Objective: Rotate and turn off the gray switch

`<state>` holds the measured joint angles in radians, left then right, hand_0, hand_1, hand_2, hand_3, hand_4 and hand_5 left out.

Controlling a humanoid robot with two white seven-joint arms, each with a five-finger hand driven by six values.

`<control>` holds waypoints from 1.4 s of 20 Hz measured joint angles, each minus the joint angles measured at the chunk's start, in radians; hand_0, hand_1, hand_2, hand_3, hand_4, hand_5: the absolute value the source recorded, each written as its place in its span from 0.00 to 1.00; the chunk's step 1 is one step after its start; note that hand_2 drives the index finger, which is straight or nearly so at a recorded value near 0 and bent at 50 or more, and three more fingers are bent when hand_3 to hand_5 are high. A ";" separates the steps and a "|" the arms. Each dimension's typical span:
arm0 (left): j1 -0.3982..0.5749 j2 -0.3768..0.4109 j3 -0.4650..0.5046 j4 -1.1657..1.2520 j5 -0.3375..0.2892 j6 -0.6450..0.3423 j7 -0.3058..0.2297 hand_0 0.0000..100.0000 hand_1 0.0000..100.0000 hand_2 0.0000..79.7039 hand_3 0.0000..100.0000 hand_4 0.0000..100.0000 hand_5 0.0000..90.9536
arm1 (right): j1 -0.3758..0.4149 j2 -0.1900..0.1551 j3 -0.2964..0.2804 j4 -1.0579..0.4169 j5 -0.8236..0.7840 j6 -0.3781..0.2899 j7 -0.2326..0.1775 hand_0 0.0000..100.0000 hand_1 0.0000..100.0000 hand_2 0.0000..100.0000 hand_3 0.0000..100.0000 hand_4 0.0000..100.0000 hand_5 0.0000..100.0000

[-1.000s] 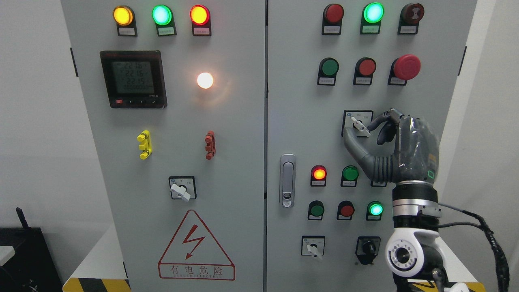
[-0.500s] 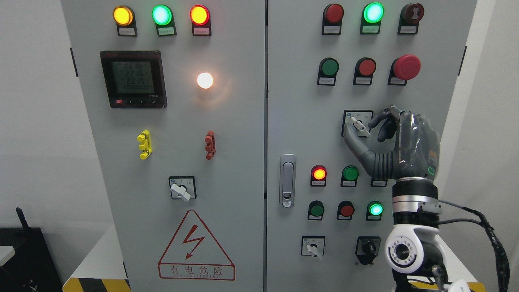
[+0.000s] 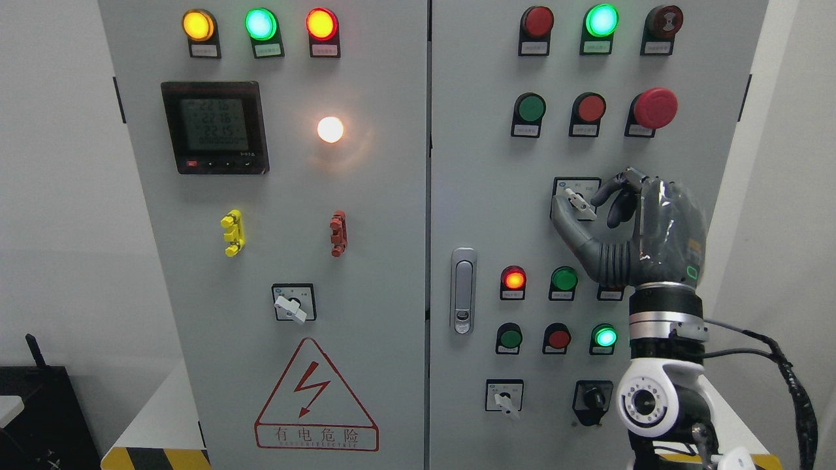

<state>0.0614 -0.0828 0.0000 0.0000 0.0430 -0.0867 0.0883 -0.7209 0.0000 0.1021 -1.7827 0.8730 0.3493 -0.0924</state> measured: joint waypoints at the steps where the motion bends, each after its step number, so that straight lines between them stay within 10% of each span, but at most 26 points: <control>1: 0.000 0.000 0.000 0.000 0.000 0.000 0.000 0.12 0.39 0.00 0.00 0.00 0.00 | 0.000 0.000 0.001 0.000 0.001 0.000 0.000 0.13 0.46 0.65 0.93 0.87 1.00; 28: 0.000 0.000 0.000 0.000 0.000 0.000 0.007 0.12 0.39 0.00 0.00 0.00 0.00 | 0.002 0.000 0.007 0.002 0.007 0.015 0.001 0.20 0.46 0.68 0.96 0.89 1.00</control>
<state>0.0614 -0.0828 0.0000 0.0000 0.0430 -0.0867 0.0954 -0.7191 0.0000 0.1087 -1.7804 0.8797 0.3640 -0.0919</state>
